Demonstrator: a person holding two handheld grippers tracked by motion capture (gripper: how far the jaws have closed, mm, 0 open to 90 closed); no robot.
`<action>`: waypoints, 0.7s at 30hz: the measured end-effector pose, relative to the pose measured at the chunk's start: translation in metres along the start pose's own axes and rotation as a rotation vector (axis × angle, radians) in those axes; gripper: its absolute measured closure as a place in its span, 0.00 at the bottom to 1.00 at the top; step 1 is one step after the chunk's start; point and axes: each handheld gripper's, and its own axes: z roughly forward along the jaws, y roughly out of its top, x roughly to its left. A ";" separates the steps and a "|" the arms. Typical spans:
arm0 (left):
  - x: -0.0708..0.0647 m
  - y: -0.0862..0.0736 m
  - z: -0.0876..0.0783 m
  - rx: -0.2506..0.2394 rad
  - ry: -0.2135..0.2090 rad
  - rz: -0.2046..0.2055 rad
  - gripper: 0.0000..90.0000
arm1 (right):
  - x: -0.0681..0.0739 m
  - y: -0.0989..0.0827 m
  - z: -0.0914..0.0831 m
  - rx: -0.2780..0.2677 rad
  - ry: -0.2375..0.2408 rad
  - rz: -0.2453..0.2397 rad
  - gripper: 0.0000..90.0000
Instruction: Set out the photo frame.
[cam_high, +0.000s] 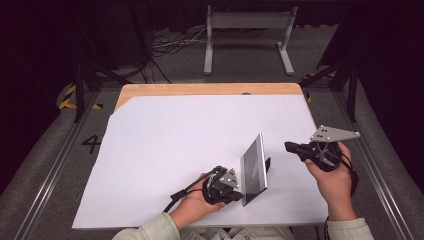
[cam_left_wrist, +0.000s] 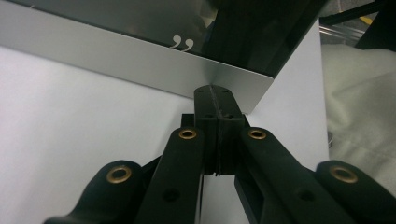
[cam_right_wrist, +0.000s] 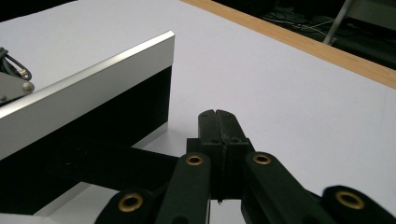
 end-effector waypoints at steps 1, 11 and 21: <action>-0.001 0.001 0.001 0.003 -0.003 0.001 1.00 | 0.000 0.000 0.000 -0.001 -0.001 -0.001 1.00; -0.002 0.013 0.011 0.018 -0.030 0.014 1.00 | -0.002 0.000 -0.003 -0.017 -0.010 0.019 0.97; -0.004 0.022 0.020 0.014 -0.035 0.007 1.00 | -0.002 0.001 -0.001 -0.015 -0.007 0.011 0.97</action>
